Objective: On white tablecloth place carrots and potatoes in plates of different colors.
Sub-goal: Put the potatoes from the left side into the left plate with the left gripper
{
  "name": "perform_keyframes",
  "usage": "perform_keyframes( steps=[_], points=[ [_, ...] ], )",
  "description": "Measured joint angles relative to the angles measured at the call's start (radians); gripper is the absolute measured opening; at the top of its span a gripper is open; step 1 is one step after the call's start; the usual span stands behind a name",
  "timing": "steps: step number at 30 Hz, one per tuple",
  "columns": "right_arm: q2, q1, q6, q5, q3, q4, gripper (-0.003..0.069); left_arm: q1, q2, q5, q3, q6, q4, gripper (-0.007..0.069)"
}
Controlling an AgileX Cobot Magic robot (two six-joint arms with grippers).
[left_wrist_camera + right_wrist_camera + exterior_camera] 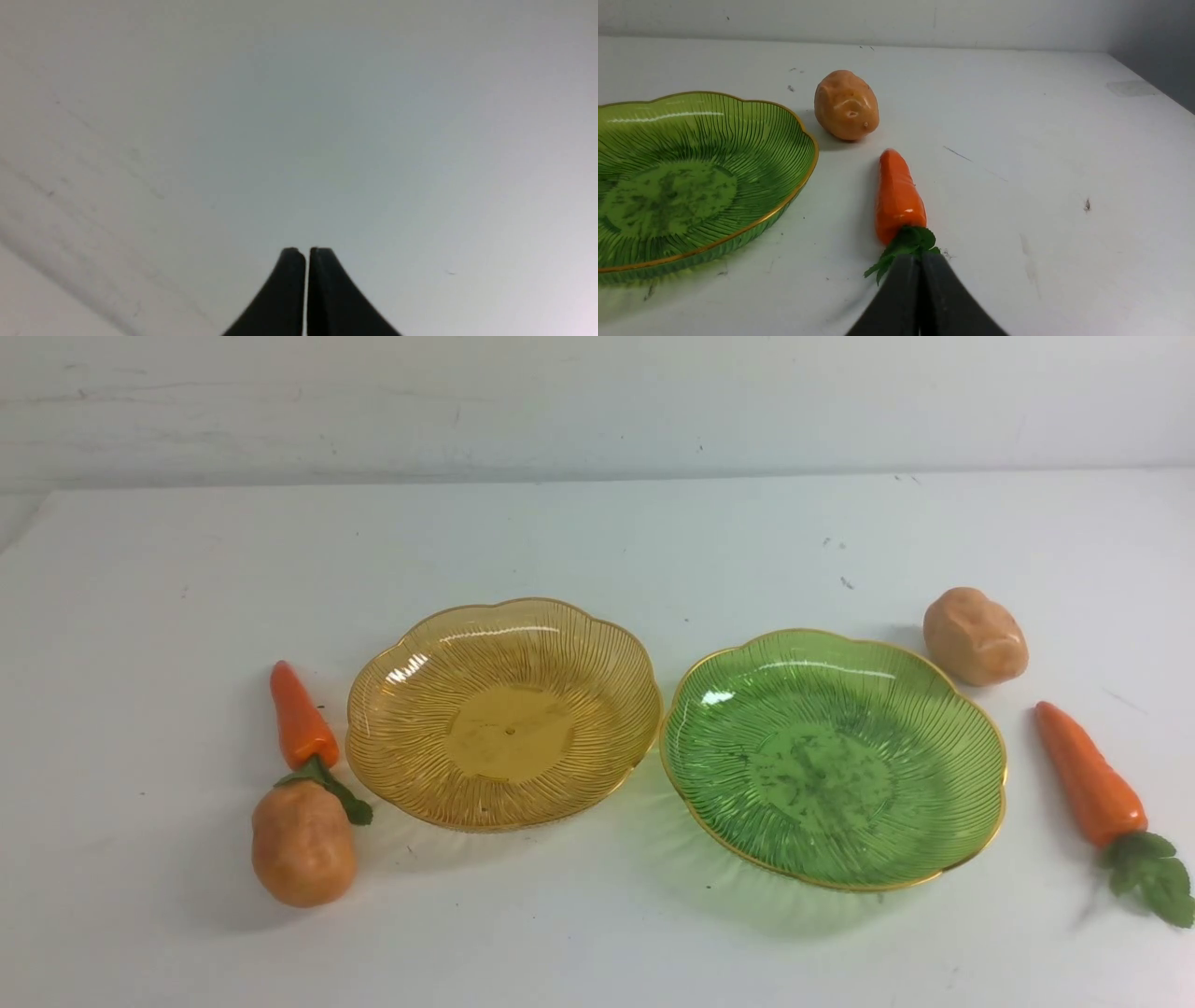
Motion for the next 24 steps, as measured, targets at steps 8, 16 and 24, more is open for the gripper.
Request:
perform_keyframes(
  steps=[8, 16, 24],
  points=[
    [0.000, 0.000, 0.090, -0.182, 0.000, 0.372, -0.0015, 0.000, 0.200, 0.465, -0.338, 0.185, 0.089, -0.0003],
    [0.000, 0.000, 0.126, -0.258, 0.000, 0.729, -0.0015, 0.000, 0.802, 1.079, -0.653, 0.244, 0.317, -0.0003],
    [0.000, 0.000, 0.118, -0.241, 0.000, 0.745, -0.0015, 0.000, 1.234, 1.204, -0.839, 0.212, 0.437, -0.0003]
  ],
)
